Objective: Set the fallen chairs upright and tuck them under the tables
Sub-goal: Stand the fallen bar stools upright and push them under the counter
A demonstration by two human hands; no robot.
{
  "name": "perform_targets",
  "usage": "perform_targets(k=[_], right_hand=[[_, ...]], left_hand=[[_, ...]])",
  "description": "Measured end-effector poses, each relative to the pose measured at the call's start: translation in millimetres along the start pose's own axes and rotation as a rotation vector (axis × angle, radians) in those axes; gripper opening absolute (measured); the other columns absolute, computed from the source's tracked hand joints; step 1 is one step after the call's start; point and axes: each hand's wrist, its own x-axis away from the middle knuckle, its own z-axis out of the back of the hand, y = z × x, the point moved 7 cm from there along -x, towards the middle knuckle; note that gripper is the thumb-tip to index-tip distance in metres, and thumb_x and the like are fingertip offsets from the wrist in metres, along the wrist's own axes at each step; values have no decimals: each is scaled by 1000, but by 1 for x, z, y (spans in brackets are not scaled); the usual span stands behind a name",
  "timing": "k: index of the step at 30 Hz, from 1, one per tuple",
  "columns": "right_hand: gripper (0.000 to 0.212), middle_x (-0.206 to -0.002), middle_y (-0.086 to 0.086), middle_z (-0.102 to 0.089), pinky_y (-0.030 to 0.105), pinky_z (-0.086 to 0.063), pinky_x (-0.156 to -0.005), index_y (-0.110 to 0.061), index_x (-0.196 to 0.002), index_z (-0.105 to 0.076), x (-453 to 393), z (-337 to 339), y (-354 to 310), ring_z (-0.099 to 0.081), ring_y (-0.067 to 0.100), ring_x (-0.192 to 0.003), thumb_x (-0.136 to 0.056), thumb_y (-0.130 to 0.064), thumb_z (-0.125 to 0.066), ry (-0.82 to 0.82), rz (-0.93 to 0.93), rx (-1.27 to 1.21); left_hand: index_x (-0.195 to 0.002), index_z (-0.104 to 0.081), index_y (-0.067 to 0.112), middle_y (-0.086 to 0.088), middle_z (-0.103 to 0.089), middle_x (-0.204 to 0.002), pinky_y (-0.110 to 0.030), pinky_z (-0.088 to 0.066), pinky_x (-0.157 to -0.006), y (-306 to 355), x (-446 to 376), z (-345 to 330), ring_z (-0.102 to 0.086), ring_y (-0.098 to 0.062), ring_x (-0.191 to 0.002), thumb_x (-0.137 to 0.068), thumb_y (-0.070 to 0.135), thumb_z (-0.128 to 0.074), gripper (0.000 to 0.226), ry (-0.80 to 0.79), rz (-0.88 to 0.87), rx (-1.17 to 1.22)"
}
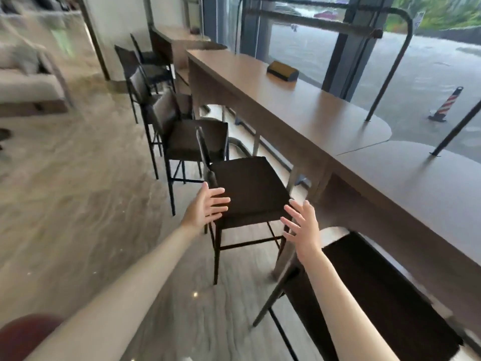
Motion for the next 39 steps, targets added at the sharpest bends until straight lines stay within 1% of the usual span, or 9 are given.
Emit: perform_targets(k=[2,6,11,18,24,29,32,34,39], right_hand=[[44,-129,-1,-61,50,-41,-101,-25,-127,-60,-3,-45,6,-59,26,-113,-99,-49,-35,-86,-17,34],[43,-126,-1,-63,49,-43,-102,-23,-127,-61,-8,-121,19,-60,26,-112,-99,-47,-37,-201,-52,86],[41,-123,0,-65,47,-46,-98,-24,-122,-63,-22,-187,35,-63,25,-108,-98,-47,-39,-233,-75,105],[37,-119,2,-67,47,-48,-97,-21,-118,-64,-56,-256,44,-63,27,-106,-99,-44,-41,-130,-54,43],[35,-113,3,-69,49,-49,-97,-19,-114,-66,-77,-282,45,-66,28,-104,-99,-41,-43,3,-19,-26],[34,-110,4,-71,46,-52,-92,-19,-108,-68,-91,-291,44,-69,28,-99,-98,-40,-43,99,-4,-41],[34,-109,4,-72,46,-53,-91,-18,-110,-68,-106,-298,42,-69,28,-99,-98,-39,-44,139,-1,-49],[35,-108,4,-72,44,-54,-89,-17,-112,-68,-120,-303,41,-70,27,-97,-97,-39,-45,160,-2,-60],[37,-109,5,-72,41,-55,-85,-15,-116,-67,-165,-321,38,-71,26,-96,-98,-38,-43,196,26,-100]], left_hand=[[-115,-60,21,-6,-67,-108,-37,-46,-88,1,11,51,-63,-20,-91,-98,57,-18,58,111,0,23],[-119,-59,16,-3,-68,-102,-32,-48,-82,6,31,139,-64,-21,-89,-99,56,-19,59,286,-20,63],[-116,-58,16,-5,-67,-101,-33,-47,-84,14,28,212,-63,-21,-89,-100,53,-19,57,349,-31,99],[-114,-60,17,-6,-67,-104,-34,-47,-87,42,-23,287,-63,-22,-91,-100,54,-18,57,304,-40,67],[-111,-63,17,-10,-69,-108,-37,-49,-89,67,-67,334,-65,-27,-97,-100,54,-21,57,254,-72,65],[-110,-64,17,-10,-69,-110,-42,-48,-94,68,-106,350,-65,-30,-100,-100,55,-22,58,206,-45,76],[-116,-63,13,-11,-69,-111,-43,-48,-95,65,-133,354,-66,-31,-101,-99,56,-22,61,171,-25,80],[-119,-62,12,-11,-70,-111,-42,-49,-94,64,-156,355,-66,-31,-101,-99,57,-23,63,145,-16,74],[-113,-64,16,-9,-71,-109,-38,-51,-89,72,-222,359,-68,-30,-98,-98,58,-22,61,78,-4,55]])
